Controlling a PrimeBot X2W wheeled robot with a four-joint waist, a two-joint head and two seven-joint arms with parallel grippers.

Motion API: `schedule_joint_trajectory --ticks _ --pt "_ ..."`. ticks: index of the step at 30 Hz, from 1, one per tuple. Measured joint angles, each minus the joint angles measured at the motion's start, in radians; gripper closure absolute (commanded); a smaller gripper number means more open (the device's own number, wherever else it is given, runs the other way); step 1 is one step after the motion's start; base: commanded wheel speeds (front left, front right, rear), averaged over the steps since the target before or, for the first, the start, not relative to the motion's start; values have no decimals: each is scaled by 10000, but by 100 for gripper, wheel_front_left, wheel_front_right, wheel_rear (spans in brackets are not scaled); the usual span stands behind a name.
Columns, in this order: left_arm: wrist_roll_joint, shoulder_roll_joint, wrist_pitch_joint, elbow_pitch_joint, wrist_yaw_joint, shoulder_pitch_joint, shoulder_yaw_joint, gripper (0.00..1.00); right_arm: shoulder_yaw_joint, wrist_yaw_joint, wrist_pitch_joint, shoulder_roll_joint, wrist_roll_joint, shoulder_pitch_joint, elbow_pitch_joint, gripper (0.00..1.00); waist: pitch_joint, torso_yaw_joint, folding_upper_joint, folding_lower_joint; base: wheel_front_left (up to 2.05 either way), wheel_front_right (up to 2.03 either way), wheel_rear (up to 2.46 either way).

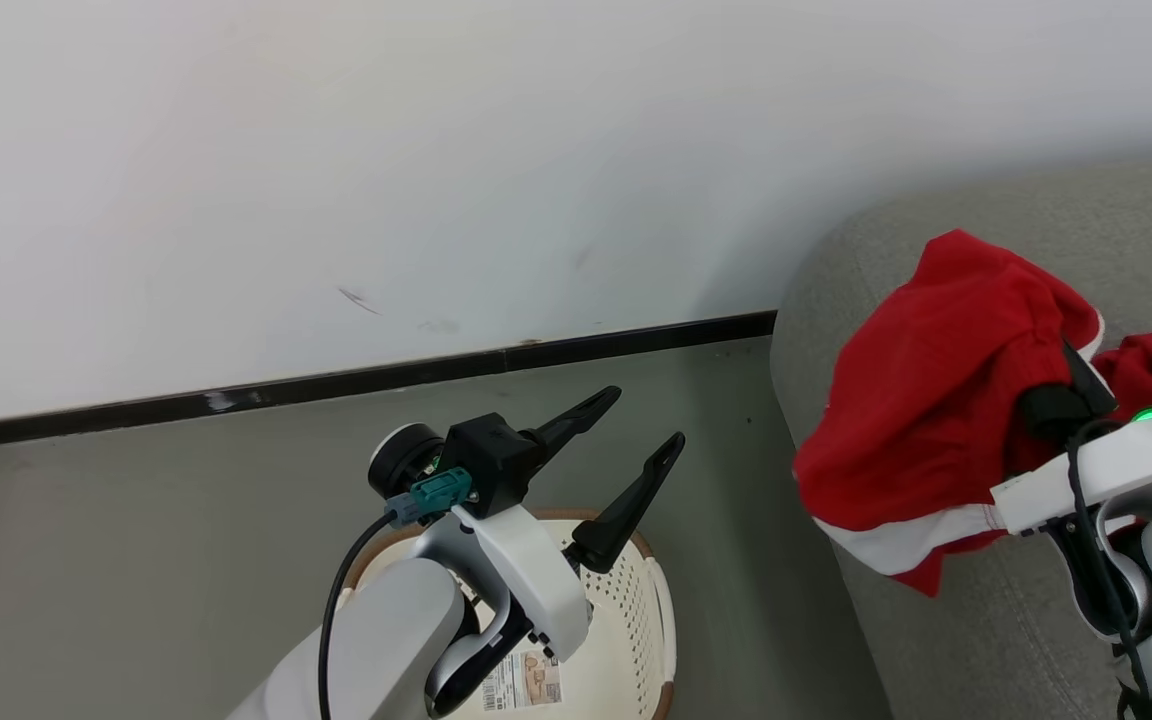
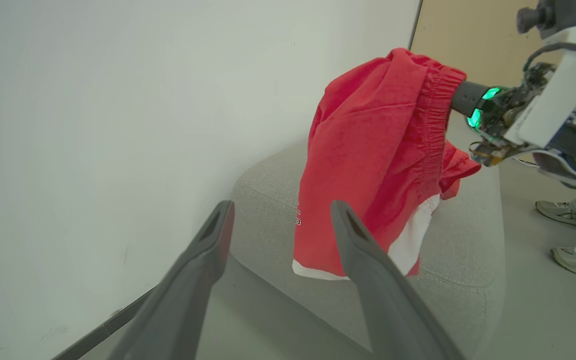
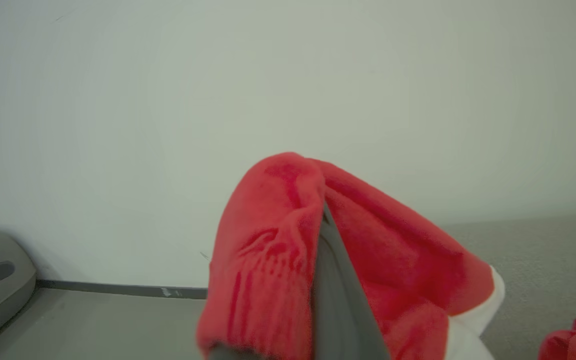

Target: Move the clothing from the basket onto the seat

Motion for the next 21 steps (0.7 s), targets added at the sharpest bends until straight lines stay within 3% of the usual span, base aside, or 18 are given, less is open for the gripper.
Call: schedule_joint_trajectory --ticks 21 --pt "-63 117 -102 -268 -44 0 -291 0 -1091 0 0 320 -506 1081 -1342 100 253 -1481 0 0 0 0 0"
